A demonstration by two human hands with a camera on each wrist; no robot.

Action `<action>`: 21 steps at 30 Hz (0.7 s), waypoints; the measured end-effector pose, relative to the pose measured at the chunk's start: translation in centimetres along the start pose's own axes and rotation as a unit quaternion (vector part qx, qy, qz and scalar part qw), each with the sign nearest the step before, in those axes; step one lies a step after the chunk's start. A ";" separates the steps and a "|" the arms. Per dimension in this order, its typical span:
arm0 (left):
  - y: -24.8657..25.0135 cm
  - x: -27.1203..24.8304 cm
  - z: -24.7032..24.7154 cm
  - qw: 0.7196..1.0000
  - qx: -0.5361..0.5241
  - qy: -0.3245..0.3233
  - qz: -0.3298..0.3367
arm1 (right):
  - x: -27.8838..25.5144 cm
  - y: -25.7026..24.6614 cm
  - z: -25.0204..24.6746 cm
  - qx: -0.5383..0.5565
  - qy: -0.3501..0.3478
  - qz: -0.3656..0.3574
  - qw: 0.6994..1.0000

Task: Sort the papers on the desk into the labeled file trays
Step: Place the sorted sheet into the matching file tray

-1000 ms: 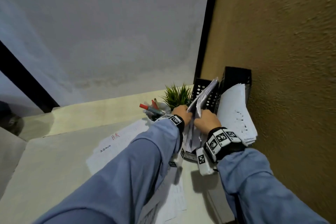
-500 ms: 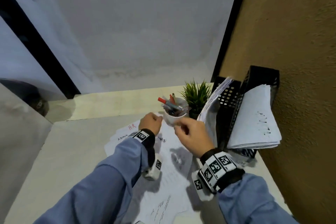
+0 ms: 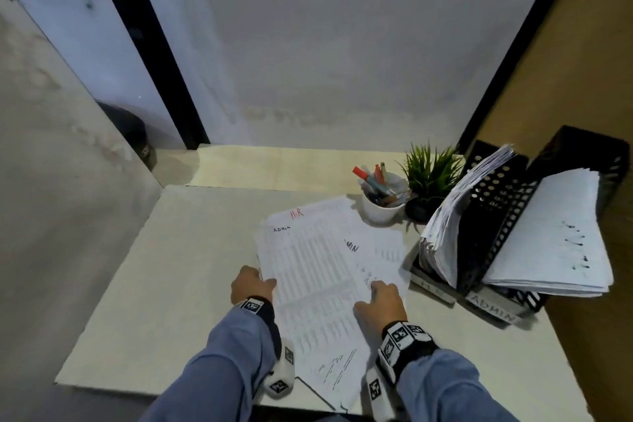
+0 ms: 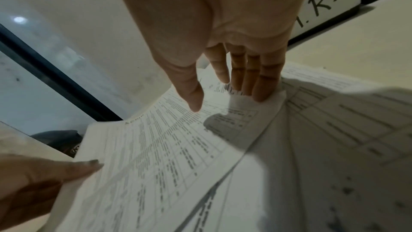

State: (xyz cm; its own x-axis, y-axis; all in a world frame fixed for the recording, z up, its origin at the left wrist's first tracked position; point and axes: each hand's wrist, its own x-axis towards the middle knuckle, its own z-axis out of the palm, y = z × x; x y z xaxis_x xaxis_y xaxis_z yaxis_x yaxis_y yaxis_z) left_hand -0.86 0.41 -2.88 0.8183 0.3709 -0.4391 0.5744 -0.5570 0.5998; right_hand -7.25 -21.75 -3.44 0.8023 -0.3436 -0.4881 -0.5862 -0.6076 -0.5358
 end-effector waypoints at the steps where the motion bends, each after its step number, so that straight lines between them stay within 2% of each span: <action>1: -0.1 -0.1 -0.1 1.000 -0.011 0.009 0.027 | 0.1 0.1 0.2 -0.001 0.000 -0.002 1.000; 4: -0.6 -0.7 -0.3 0.992 -0.083 0.011 0.097 | 0.2 -0.1 0.2 0.043 -0.004 0.018 0.999; 8: -0.8 -1.5 -0.6 0.976 -0.165 -0.018 0.143 | 0.4 0.3 0.1 0.127 -0.003 0.041 0.991; 11: -0.7 -0.9 -0.9 0.969 -0.187 -0.082 0.137 | 0.1 0.1 -1.2 0.299 0.004 0.021 0.954; 14: -0.6 -0.1 -0.4 0.963 -0.174 -0.156 0.133 | 0.2 -0.2 -3.2 0.420 -0.033 0.004 0.907; 16: -0.2 0.1 -0.1 0.960 -0.160 -0.188 0.131 | 0.8 0.3 -3.5 0.419 -0.031 0.005 0.908; 18: 0.2 0.4 0.1 0.957 -0.158 -0.210 0.126 | 0.6 0.5 -3.6 0.387 -0.018 0.017 0.922; 21: 0.6 0.9 0.7 0.969 -0.136 -0.191 0.082 | 0.1 0.6 -4.0 0.358 0.015 0.037 0.933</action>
State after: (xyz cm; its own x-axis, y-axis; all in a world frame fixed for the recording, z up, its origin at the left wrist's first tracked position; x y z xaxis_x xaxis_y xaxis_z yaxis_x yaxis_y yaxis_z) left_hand 0.20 -0.09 -3.34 0.8609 -0.0379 -0.5074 0.4642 -0.3497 0.8137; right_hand -7.08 -25.07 -1.06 0.7529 -0.3929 -0.5280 -0.5565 0.0483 -0.8295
